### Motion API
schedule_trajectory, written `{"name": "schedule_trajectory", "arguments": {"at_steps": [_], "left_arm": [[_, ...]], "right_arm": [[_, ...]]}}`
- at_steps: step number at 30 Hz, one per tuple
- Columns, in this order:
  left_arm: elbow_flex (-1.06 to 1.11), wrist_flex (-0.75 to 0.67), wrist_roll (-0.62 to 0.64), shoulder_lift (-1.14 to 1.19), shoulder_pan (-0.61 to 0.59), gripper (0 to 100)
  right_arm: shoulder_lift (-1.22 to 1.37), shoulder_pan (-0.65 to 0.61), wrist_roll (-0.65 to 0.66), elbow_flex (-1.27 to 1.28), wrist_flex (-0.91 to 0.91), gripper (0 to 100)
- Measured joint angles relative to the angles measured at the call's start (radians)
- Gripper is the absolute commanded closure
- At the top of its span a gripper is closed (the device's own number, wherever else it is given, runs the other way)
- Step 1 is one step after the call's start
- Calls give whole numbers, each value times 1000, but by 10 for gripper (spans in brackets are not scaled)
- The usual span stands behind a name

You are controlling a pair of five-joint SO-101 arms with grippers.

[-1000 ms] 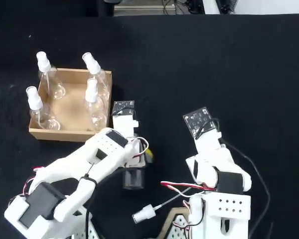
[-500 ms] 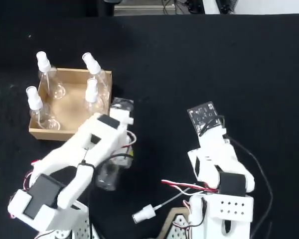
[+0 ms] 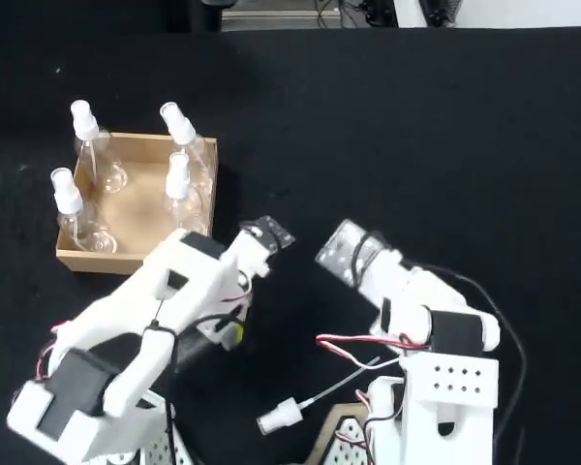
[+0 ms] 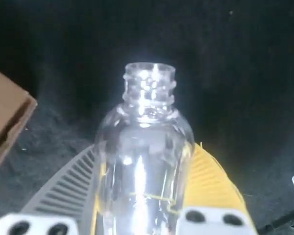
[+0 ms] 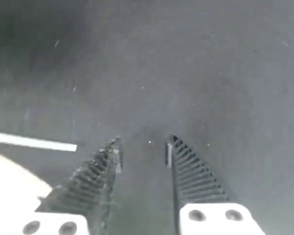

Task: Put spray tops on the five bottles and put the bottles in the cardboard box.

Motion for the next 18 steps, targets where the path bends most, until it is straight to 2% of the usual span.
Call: {"name": "schedule_trajectory", "arguments": {"at_steps": [3,9,13,18], "left_arm": [[86,2,-3,-103,-15,971],[173,-2,-5,-275,-176,971],[213,-12,-5,-334,-192,971],[213,-12,-5,-342,-199,971]], "right_arm": [[0,0,66,0,26,871],[0,-23,101,0,49,834],[0,-132,103,-28,115,840],[0,-334,103,-78,232,835]]}}
